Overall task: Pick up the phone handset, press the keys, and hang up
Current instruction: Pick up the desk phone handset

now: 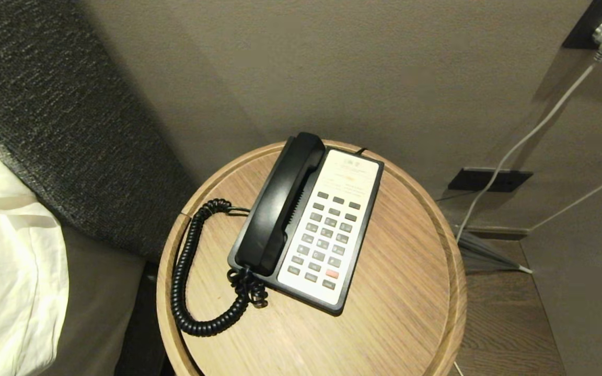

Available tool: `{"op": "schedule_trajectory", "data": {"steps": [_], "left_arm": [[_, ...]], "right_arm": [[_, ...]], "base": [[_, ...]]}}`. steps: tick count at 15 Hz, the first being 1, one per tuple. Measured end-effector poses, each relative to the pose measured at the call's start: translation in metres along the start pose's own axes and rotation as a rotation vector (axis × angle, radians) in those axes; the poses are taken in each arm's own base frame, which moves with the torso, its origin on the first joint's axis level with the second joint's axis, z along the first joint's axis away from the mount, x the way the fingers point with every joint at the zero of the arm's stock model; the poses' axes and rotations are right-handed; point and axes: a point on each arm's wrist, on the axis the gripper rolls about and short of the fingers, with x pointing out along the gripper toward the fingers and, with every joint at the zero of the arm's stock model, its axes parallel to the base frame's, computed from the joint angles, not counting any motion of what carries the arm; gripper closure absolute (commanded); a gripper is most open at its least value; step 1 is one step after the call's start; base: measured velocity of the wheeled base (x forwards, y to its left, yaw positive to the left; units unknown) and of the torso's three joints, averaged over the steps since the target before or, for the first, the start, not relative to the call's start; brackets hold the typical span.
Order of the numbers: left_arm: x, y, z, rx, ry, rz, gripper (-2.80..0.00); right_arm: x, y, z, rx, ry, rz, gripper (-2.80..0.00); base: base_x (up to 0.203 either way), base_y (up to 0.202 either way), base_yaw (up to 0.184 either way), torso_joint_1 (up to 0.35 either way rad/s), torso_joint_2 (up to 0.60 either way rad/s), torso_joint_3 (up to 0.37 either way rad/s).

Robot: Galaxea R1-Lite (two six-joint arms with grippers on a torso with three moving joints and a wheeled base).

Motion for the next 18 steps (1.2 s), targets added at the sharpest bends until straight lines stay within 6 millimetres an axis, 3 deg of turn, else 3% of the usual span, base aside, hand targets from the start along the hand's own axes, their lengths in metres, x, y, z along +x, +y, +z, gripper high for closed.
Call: {"op": "schedule_trajectory", "data": {"steps": [9,11,14,16,18], "left_arm": [[0.0,0.0,0.002,0.012,-0.003,-0.006,0.0],[-0.007,-0.001,0.031,0.017,-0.049,-0.04,0.0],[-0.016,-0.003,0.104,0.009,-0.048,-0.132,0.0],[0.0,-0.005,0.156,-0.012,0.036,-0.208,0.0],[0.037,-0.007,0.207,-0.05,0.136,-0.3,0.0]], "right_arm": [[0.0,0.0,0.0,-0.001,0.0,0.0,0.0],[0.0,0.0,0.0,-0.001,0.0,0.0,0.0],[0.0,0.0,0.0,0.0,0.0,0.0,0.0],[0.0,0.0,0.0,-0.001,0.0,0.0,0.0],[0.0,0.0,0.0,0.0,0.0,0.0,0.0]], "base": [[0.0,0.0,0.0,0.0,0.0,0.0],[0.0,0.0,0.0,0.0,0.0,0.0],[0.0,0.0,0.0,0.0,0.0,0.0],[0.0,0.0,0.0,0.0,0.0,0.0],[0.0,0.0,0.0,0.0,0.0,0.0]]}}
